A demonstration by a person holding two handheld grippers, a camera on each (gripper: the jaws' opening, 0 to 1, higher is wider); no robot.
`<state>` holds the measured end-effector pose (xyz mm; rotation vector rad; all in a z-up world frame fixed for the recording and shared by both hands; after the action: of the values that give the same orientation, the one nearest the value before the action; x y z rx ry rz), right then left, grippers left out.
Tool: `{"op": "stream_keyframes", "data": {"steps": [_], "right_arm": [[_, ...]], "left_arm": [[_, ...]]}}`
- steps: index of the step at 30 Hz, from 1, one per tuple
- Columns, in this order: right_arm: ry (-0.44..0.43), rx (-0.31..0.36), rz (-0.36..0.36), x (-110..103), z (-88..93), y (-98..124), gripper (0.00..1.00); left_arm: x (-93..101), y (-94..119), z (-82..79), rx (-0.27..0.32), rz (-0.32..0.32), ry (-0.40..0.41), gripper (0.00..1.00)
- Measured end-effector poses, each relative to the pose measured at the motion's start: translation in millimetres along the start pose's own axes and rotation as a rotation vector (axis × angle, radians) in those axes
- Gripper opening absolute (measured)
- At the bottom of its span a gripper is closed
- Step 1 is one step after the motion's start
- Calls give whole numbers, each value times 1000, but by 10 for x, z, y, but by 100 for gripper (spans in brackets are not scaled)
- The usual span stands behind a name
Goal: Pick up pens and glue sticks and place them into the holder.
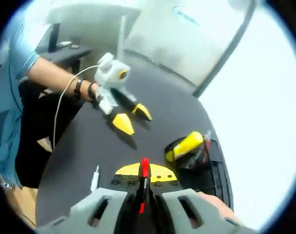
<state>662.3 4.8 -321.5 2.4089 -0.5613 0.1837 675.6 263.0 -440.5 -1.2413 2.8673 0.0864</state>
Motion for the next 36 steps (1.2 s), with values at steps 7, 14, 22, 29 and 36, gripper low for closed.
{"op": "stream_keyframes", "data": {"steps": [7, 14, 22, 29, 36], "right_arm": [[-98, 92, 13, 93, -27, 150, 2], [-181, 156, 17, 189, -59, 235, 2], [-244, 225, 23, 288, -110, 334, 2], [-258, 238, 60, 357, -142, 372, 2], [-262, 261, 46, 398, -212, 395, 2]], "left_arm": [[32, 7, -5, 3, 1, 2, 52], [170, 31, -19, 12, 9, 9, 54], [185, 28, -13, 7, 15, 3, 56], [242, 49, -12, 5, 15, -2, 57], [223, 45, -12, 6, 18, 1, 58]]}}
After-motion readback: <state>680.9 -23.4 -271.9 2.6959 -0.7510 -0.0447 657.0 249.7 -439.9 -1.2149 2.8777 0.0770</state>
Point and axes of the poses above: the point that each gripper's makers call its tool centre point, and the gripper's own axes: y roughly backward along the fingers, x roughly to its right, z roughly out of its underside, the point moved 10 cm from there along y, roughly backward along the fingers, and after that the axes turned 14 degrees about -y, right-handed, at the moved point
